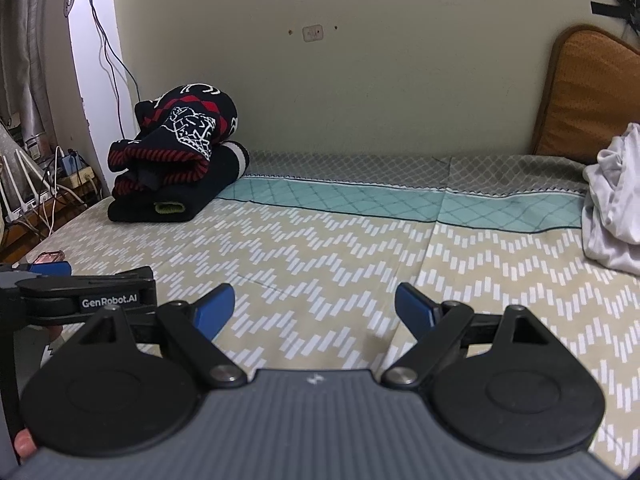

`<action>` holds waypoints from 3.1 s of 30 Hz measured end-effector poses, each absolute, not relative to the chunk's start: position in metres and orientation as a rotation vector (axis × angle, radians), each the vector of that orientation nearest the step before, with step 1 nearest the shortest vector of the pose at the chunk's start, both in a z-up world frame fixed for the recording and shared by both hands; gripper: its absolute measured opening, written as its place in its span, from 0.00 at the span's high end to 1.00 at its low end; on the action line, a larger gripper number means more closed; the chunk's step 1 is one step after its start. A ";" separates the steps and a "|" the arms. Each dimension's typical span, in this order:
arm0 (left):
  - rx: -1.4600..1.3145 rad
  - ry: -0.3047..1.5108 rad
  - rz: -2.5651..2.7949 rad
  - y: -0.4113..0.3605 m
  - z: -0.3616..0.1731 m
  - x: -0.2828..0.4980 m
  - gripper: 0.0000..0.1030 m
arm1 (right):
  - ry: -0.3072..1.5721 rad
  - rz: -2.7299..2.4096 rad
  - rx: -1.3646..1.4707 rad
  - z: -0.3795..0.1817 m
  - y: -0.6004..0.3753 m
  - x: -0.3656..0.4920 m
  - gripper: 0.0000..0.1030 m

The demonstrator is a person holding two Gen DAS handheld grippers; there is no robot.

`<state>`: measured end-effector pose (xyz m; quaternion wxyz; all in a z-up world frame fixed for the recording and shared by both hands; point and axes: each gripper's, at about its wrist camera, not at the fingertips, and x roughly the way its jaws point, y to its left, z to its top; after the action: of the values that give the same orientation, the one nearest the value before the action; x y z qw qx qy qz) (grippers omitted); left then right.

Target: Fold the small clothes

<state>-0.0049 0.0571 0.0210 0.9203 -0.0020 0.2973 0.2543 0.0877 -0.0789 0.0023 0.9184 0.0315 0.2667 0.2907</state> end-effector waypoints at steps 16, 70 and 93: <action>0.016 0.590 0.506 0.053 0.023 -0.008 0.00 | 0.546 0.599 0.064 0.003 -0.079 0.088 0.14; -0.059 0.615 0.560 0.066 0.022 -0.008 0.00 | 0.545 0.607 0.049 0.002 -0.077 0.086 0.14; -0.047 0.617 0.562 0.064 0.022 -0.009 0.00 | 0.546 0.618 0.041 0.001 -0.077 0.086 0.13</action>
<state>-0.0087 0.0643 0.0216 0.9139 -0.0226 0.2996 0.2730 0.0862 -0.0767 0.0015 0.9160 0.0200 0.2655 0.3001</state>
